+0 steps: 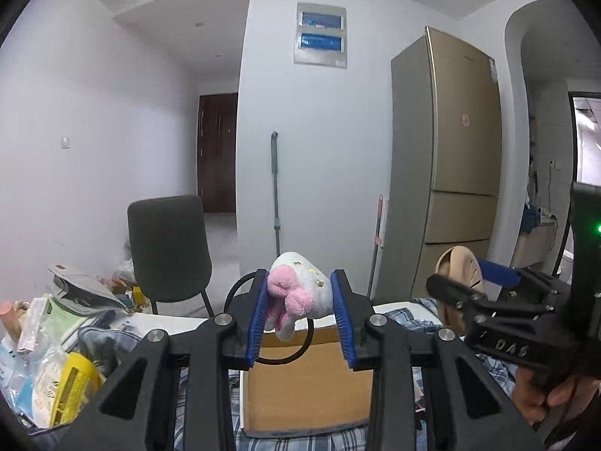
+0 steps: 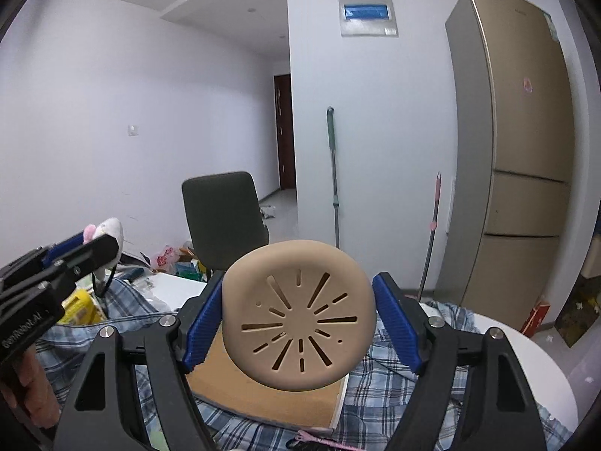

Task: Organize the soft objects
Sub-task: 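Carry the bunny and disc into the cardboard box and open both tools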

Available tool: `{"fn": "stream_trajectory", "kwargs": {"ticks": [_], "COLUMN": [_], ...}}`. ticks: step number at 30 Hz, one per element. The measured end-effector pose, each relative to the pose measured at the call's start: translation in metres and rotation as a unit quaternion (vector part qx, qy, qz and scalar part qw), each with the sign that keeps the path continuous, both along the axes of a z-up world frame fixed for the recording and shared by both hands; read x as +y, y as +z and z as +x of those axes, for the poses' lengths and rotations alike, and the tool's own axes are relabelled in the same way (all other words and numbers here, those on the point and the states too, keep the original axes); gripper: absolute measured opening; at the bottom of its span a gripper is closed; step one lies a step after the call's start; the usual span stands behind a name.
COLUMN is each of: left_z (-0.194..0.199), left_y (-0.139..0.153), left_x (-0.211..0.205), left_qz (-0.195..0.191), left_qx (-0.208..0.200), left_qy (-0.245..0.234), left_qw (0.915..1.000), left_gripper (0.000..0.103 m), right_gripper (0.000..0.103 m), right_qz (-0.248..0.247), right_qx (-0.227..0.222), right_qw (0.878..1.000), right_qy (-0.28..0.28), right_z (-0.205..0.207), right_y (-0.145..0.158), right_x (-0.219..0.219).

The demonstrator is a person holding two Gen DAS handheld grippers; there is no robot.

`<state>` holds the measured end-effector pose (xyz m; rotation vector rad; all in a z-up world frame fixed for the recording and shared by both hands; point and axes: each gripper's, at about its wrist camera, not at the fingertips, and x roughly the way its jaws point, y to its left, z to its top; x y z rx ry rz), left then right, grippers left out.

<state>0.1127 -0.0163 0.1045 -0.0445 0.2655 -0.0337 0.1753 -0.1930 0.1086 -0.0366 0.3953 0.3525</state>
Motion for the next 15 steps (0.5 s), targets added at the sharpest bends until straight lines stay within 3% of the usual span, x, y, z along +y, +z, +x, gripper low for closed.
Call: {"fn": "stream_trajectory", "kwargs": {"ticks": [8,15], "left_z": [0.055,0.091], "left_y": [-0.042,-0.091], "left_x": [-0.004,-0.001], "left_qz": [0.008,0.014], "left_qx": [0.063,0.135], "left_qy": [0.003,0.006], "left_qw": [0.9980,0.9908], "left_gripper": [0.035,0.035], "right_gripper": [0.077,0.077], "right_qz": [-0.011,-0.032], "right_qx": [0.055,0.109], "right_qw": [0.998,0.994], "right_qy": [-0.004,0.004], "right_z": [0.033,0.052], "right_y": [-0.051,-0.092], "right_x": [0.007,0.014]}}
